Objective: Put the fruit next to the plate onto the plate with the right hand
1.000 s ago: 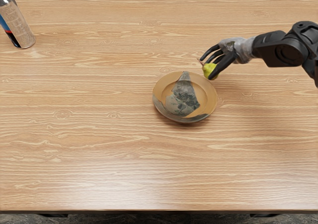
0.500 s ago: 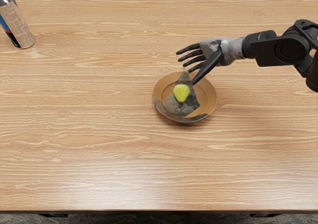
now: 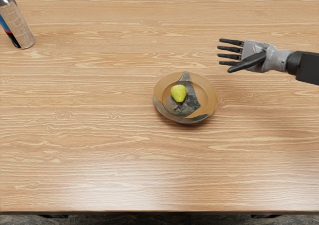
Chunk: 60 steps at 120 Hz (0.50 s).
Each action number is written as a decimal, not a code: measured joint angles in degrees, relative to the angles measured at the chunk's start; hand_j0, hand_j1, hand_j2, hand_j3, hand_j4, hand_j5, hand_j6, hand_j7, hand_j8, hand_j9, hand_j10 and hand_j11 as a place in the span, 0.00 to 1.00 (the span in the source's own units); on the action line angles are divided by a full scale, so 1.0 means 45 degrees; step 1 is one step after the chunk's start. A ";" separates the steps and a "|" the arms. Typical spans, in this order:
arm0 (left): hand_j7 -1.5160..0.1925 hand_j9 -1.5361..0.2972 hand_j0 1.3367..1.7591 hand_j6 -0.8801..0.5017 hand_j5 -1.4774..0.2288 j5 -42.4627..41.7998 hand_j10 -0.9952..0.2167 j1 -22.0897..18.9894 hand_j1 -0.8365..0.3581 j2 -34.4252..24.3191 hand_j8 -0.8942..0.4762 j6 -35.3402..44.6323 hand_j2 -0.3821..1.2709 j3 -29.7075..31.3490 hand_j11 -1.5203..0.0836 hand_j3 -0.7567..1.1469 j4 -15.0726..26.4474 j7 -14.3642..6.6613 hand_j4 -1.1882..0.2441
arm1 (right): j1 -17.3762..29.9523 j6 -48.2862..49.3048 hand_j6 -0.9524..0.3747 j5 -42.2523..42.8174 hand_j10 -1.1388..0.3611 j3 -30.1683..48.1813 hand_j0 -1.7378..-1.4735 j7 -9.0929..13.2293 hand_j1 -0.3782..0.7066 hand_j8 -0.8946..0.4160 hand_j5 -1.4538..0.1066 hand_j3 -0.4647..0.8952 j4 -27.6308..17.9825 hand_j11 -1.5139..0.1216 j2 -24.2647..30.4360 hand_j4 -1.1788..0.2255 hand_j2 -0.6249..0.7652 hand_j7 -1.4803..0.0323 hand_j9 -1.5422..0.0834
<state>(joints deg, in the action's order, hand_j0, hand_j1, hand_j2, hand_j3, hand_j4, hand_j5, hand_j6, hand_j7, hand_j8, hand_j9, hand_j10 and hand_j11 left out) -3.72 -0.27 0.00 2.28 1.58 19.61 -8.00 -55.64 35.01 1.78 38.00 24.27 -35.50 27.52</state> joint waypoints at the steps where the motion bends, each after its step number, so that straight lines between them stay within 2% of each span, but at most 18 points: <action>1: 0.89 0.84 0.76 0.64 0.87 0.0000 0.82 0.0018 0.99 0.0000 0.65 0.0000 0.23 0.0000 0.95 0.40 0.0000 0.0000 0.83 | 0.0053 0.0000 0.70 -0.0050 0.75 0.0025 0.30 0.0000 0.04 0.67 0.92 0.34 0.0000 0.91 0.0079 0.83 0.45 0.96 0.93; 28: 0.89 0.84 0.76 0.64 0.87 -0.0006 0.82 0.0001 0.99 0.0000 0.65 0.0001 0.23 -0.0038 0.95 0.40 -0.0015 0.0000 0.83 | 0.1326 0.0001 0.72 -0.0830 0.76 0.0807 0.30 -0.0003 0.03 0.68 0.93 0.34 0.0015 0.92 0.2067 0.84 0.45 0.97 0.94; 60: 0.89 0.84 0.76 0.64 0.87 -0.0009 0.82 -0.0017 0.99 0.0000 0.65 0.0001 0.23 -0.0043 0.95 0.40 -0.0021 0.0000 0.83 | 0.1798 0.0002 0.72 -0.1131 0.76 0.1059 0.30 -0.0003 0.03 0.68 0.93 0.34 0.0019 0.92 0.2975 0.84 0.45 0.98 0.95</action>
<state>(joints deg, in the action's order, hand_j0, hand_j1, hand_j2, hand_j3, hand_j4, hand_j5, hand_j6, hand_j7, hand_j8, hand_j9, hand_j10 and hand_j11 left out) -3.76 -0.34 0.00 2.28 1.39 19.51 -8.00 -47.54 35.02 -3.30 42.76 24.26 -35.42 40.91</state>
